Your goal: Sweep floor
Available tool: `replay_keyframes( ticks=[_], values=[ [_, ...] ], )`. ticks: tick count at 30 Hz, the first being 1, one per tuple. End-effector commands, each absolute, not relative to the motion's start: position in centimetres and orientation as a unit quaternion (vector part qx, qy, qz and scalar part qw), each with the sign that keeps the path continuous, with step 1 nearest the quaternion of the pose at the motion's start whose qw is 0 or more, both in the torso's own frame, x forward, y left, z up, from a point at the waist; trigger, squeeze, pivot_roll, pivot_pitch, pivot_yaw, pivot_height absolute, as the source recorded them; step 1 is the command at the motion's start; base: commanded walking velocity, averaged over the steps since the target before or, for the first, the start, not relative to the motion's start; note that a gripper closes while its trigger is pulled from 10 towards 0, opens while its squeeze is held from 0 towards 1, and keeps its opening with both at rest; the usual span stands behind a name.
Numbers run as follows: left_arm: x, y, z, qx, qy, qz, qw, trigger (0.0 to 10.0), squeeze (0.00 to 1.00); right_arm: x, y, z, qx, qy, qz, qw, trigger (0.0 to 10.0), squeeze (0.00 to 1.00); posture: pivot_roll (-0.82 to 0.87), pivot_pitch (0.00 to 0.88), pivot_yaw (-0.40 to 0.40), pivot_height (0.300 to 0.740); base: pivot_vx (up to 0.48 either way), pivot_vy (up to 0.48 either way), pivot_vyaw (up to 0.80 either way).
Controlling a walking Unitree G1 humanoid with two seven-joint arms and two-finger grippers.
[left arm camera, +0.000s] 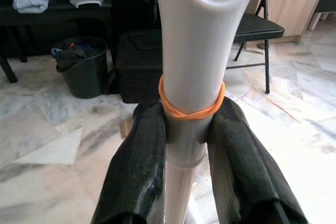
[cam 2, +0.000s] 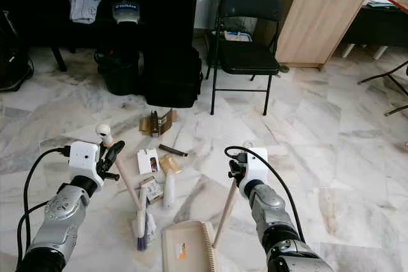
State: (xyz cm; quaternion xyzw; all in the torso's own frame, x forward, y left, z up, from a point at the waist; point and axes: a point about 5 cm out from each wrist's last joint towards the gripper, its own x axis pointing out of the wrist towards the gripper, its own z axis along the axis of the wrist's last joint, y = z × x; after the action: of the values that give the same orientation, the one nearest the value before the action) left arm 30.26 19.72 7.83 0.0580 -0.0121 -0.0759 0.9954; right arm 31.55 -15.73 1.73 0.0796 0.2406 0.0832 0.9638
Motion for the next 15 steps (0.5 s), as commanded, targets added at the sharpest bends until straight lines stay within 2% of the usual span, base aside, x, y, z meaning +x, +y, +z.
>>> replay_keyframes(
  ticks=[1,4,7,15],
  values=[
    [30.2,19.3,8.2,0.060,-0.019,-0.087,0.994,10.0,0.00,28.8,-14.1,-1.4,0.137,0.314,0.092,0.935,10.0,0.00,0.12,0.087,-0.080,0.740,0.000,0.000,0.00],
    [30.2,19.4,8.2,0.060,-0.019,-0.087,0.994,10.0,0.00,29.3,-14.8,-0.8,0.120,0.284,0.060,0.949,10.0,0.00,0.11,0.092,-0.078,0.740,0.000,0.000,0.00],
    [30.1,19.4,8.2,0.060,-0.018,-0.088,0.994,10.0,0.00,30.7,-15.9,1.2,0.091,0.195,0.014,0.976,10.0,0.00,0.12,0.094,-0.077,0.740,0.000,0.000,0.00],
    [30.1,19.4,8.1,0.059,-0.018,-0.087,0.994,10.0,0.00,32.1,-15.8,4.0,0.056,0.093,0.016,0.994,10.0,0.00,0.11,0.098,-0.079,0.740,0.000,0.000,0.00]
  ],
)
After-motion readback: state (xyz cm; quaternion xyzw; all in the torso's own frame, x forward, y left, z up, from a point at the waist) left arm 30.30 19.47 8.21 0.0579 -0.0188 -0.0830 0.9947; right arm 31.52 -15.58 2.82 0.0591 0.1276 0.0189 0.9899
